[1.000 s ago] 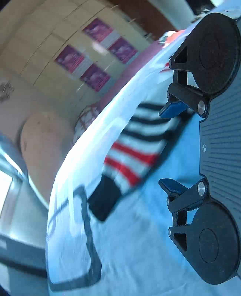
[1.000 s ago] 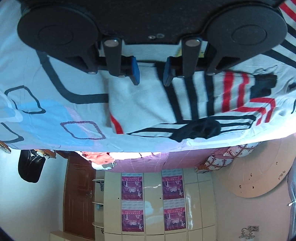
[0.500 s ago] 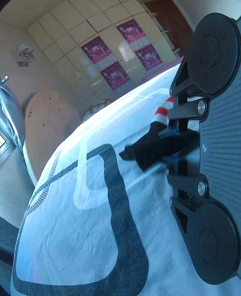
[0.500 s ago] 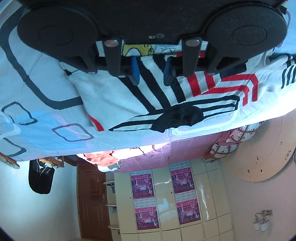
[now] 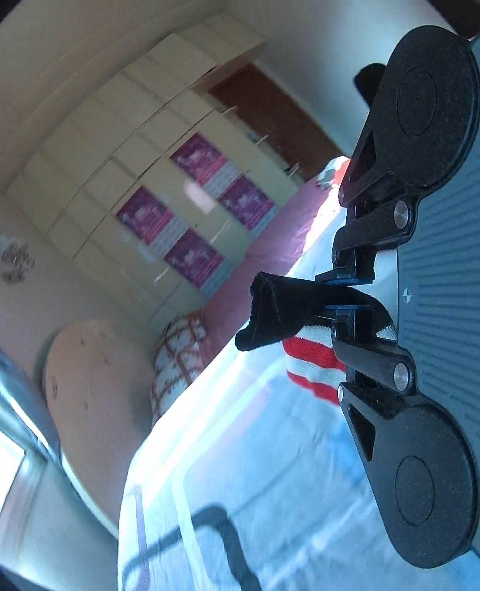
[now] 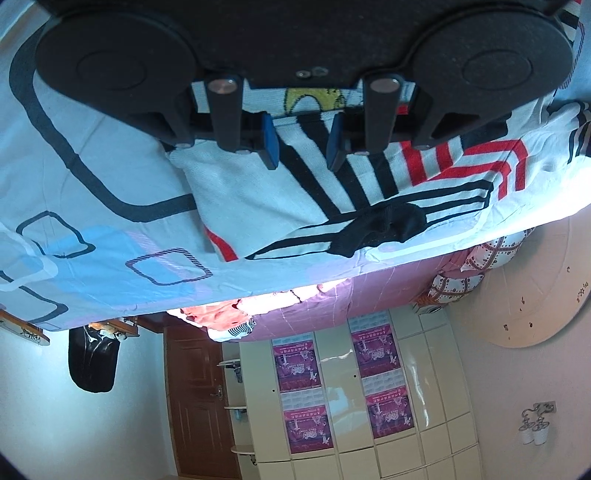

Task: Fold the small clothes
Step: 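Carry the other black cuff across the body with the left gripper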

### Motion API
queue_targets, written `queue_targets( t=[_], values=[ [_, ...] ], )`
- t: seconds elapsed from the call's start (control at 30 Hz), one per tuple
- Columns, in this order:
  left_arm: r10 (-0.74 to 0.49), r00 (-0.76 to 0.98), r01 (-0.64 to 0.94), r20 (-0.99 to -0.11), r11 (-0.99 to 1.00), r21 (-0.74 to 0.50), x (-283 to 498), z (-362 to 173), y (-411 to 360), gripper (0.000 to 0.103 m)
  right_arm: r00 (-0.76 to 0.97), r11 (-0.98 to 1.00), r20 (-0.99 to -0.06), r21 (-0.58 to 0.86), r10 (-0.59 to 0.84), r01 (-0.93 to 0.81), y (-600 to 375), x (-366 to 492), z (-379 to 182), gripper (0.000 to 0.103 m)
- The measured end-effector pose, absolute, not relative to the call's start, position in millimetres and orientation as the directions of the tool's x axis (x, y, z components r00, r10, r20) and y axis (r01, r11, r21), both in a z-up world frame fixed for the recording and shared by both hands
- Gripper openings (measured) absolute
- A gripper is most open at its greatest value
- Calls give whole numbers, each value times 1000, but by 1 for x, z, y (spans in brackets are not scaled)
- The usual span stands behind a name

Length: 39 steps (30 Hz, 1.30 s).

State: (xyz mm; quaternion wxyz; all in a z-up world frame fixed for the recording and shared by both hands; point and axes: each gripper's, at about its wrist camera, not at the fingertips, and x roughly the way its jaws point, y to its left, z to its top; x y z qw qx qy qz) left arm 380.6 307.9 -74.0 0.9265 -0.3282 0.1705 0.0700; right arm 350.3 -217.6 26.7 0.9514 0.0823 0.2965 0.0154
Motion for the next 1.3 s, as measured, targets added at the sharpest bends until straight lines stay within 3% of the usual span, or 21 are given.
queue_targets(
  t=[0.37, 0.53, 0.67, 0.7, 0.73, 0.8, 1.03, 1.2, 1.3],
  values=[
    [-186, 863, -44, -470, 898, -437, 458, -64, 79, 9, 829, 978, -556, 198, 58, 65, -297, 345, 25, 29],
    [-247, 823, 29, -512, 917, -397, 472, -69, 1, 9, 818, 973, -574, 210, 40, 100, -330, 340, 17, 31],
    [-247, 761, 53, -600, 945, -323, 480, -88, -45, 10, 802, 966, -596, 225, 37, 123, -351, 338, 11, 32],
    [-233, 753, 52, -615, 953, -298, 480, -90, -55, 19, 800, 965, -599, 230, 41, 123, -355, 338, 10, 32],
    [-239, 762, 73, -601, 955, -287, 474, -89, -61, 39, 799, 964, -600, 234, 44, 123, -357, 338, 10, 32],
    [-247, 791, 94, -560, 953, -288, 457, -76, -64, 51, 801, 962, -596, 243, 50, 121, -360, 339, 11, 34],
    [-71, 877, -34, -475, 977, -209, 384, -46, -2, 51, 795, 929, -575, 369, 195, 40, -329, 359, 12, 37],
    [124, 856, -208, -502, 971, -114, 353, -52, 79, 51, 728, 849, -560, 525, 396, -58, -266, 395, 4, 39],
    [143, 825, -247, -547, 961, -121, 358, -65, 116, 51, 679, 819, -575, 570, 457, -68, -230, 417, -6, 50]
  ],
)
